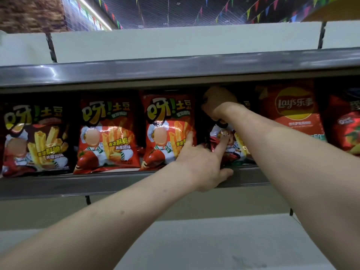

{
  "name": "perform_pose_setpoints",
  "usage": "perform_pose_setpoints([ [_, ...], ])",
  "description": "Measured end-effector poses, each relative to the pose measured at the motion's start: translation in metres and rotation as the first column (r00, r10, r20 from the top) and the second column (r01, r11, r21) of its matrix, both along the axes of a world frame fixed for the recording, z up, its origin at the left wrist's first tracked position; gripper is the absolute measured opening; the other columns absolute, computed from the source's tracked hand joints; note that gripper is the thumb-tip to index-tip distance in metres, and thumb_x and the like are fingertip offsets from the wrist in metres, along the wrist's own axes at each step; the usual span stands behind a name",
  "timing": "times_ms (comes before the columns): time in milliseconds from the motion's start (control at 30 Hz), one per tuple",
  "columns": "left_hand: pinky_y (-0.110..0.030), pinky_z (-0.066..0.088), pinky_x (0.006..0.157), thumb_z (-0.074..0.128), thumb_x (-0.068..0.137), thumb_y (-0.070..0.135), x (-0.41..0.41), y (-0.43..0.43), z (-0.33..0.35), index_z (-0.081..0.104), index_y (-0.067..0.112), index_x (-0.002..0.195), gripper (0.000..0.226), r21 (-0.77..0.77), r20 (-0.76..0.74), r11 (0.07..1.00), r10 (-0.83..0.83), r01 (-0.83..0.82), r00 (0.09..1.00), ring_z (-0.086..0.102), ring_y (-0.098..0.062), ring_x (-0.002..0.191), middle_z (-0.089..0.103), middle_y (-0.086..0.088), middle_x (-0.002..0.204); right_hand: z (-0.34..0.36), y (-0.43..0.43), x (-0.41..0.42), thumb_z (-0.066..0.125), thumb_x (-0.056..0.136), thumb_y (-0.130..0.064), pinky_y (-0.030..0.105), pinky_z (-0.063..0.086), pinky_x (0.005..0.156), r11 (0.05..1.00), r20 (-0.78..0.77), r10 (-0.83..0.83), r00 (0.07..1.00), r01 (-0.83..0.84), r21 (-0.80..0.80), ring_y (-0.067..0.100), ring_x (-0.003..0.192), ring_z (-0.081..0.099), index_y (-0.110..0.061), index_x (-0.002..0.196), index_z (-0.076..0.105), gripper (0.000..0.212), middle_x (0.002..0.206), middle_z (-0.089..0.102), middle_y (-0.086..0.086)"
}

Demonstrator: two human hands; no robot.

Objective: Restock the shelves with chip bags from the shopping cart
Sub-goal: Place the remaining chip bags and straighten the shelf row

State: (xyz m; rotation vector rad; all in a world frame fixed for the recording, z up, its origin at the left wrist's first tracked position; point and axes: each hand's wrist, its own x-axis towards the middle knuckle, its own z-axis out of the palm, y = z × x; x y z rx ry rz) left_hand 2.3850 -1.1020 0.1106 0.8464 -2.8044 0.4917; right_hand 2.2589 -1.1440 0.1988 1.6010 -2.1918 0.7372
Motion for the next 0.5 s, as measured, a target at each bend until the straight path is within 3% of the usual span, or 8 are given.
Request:
perform_pose_setpoints([
  [200,-0.053,-0.009,0.118,0.031,0.096,0.060,0.002,0.002,0.005,-0.013,0.026,0.153,0.079,0.012,0.028,1.000,0.023,-0.023,0.999,0.033,-0.030,0.138,0.051,-0.014,0.138,-0.005,0.008,0.003,0.051,0.097,-0.034,0.031,0.042,0.083,0.990,0.003,0.067,0.998,-0.066,-0.128,0.033,0.111,0.058,-0.015,0.117,0.065,0.031,0.122,0.063,0.012],
  [333,-0.059,0.000,0.116,0.036,0.091,0.065,0.002,0.005,0.014,0.005,0.024,0.153,0.080,-0.153,-0.094,0.984,0.078,-0.091,0.993,0.015,-0.031,0.144,0.027,-0.013,0.153,-0.024,0.053,-0.011,0.046,0.099,-0.033,0.043,0.032,0.111,0.980,-0.043,0.149,0.988,-0.154,-0.128,0.033,0.137,0.035,-0.025,0.148,0.036,0.051,0.152,0.036,0.010],
  [400,-0.063,0.002,0.114,0.039,0.089,0.067,0.000,0.003,0.020,0.004,0.027,0.153,0.083,-0.196,-0.165,0.970,0.115,-0.147,0.980,0.006,-0.032,0.146,0.013,-0.012,0.158,-0.047,0.077,-0.023,0.047,0.099,-0.032,0.045,0.031,0.111,0.979,-0.044,0.129,0.991,-0.134,-0.156,0.035,0.138,0.032,-0.024,0.151,0.030,0.055,0.155,0.030,0.013],
  [500,-0.064,0.004,0.112,0.035,0.087,0.073,-0.003,-0.006,0.023,0.003,0.028,0.154,0.087,-0.150,-0.199,0.967,0.177,-0.208,0.964,0.009,-0.032,0.145,0.013,-0.008,0.158,-0.079,0.096,-0.034,0.047,0.098,-0.034,0.045,0.034,0.104,0.989,-0.080,0.038,0.996,-0.049,-0.140,0.037,0.129,0.038,-0.017,0.147,0.034,0.053,0.141,0.039,0.017],
])
